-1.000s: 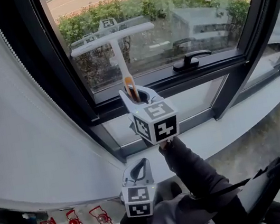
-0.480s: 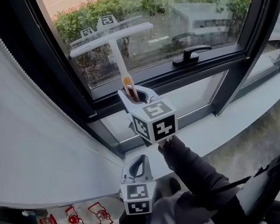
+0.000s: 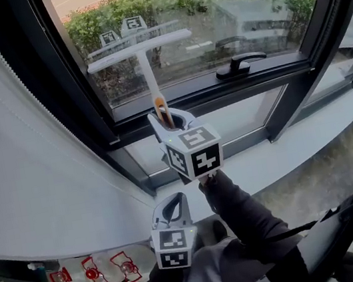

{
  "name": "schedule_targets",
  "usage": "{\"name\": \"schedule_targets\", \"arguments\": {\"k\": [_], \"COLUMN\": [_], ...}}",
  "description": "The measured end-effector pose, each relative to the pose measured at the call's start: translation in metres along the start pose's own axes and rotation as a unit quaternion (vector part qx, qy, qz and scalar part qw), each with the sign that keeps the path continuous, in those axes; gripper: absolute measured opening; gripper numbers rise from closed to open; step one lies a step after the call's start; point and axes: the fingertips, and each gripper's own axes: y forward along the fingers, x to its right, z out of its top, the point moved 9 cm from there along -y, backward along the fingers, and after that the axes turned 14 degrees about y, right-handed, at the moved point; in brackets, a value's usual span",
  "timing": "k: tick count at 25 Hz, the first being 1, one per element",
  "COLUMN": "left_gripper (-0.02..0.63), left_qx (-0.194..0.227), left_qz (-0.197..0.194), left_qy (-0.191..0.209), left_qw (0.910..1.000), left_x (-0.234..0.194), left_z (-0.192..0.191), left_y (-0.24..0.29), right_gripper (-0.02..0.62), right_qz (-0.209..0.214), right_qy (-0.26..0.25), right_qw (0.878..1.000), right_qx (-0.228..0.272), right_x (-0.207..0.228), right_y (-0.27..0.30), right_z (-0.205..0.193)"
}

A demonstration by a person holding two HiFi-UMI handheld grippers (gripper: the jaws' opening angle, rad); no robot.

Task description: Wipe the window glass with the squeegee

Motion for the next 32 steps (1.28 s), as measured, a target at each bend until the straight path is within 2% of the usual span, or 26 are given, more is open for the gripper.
{"name": "schedule_targets", "arguments": {"k": [32], "left_gripper": [0.0], "left_qx": [-0.013], "left_qz": [-0.007], "left_qy": [-0.008], "left_qw": [0.9999], "left_x": [0.007], "left_z": [-0.007], "left_y": [0.008], "right_gripper": [0.063], "right_qz": [-0.007], "right_qy": [0.011], "right_qw": [0.999], "right_qx": [-0.043], "right_x": [0.018], "right_y": [0.002], "right_z": [-0.034]}}
